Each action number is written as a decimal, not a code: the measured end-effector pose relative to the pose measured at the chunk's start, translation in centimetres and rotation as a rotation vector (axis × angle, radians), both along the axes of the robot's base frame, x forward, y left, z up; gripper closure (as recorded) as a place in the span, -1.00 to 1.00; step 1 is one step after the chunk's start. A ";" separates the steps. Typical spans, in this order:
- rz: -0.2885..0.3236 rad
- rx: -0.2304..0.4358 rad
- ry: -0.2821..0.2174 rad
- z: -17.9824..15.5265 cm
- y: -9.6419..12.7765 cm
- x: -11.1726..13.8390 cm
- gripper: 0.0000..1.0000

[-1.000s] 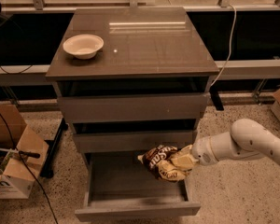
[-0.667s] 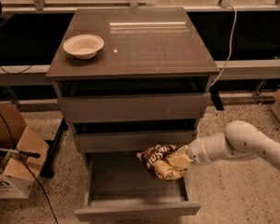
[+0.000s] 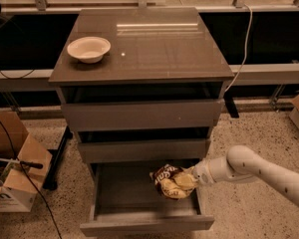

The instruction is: Place brown chip bag into bottom drawer

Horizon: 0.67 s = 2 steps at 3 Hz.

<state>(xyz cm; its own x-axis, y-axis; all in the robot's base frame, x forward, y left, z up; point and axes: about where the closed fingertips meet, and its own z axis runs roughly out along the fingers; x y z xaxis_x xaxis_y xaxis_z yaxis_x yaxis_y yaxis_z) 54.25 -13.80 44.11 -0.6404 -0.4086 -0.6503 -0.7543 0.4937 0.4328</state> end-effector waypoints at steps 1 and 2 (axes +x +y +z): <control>-0.062 0.009 0.081 -6.3 -0.8 0.5 0.70; -0.119 0.015 0.185 -12.6 -1.1 0.8 0.23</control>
Offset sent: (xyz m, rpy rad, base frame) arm 0.0140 -0.0203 -0.2066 0.0188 0.3217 -0.2016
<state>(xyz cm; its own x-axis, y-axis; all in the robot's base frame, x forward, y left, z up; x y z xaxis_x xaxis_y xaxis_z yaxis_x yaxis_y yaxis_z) 55.10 -14.93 31.53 -0.7923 -0.3140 -0.5231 -0.5984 0.5669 0.5661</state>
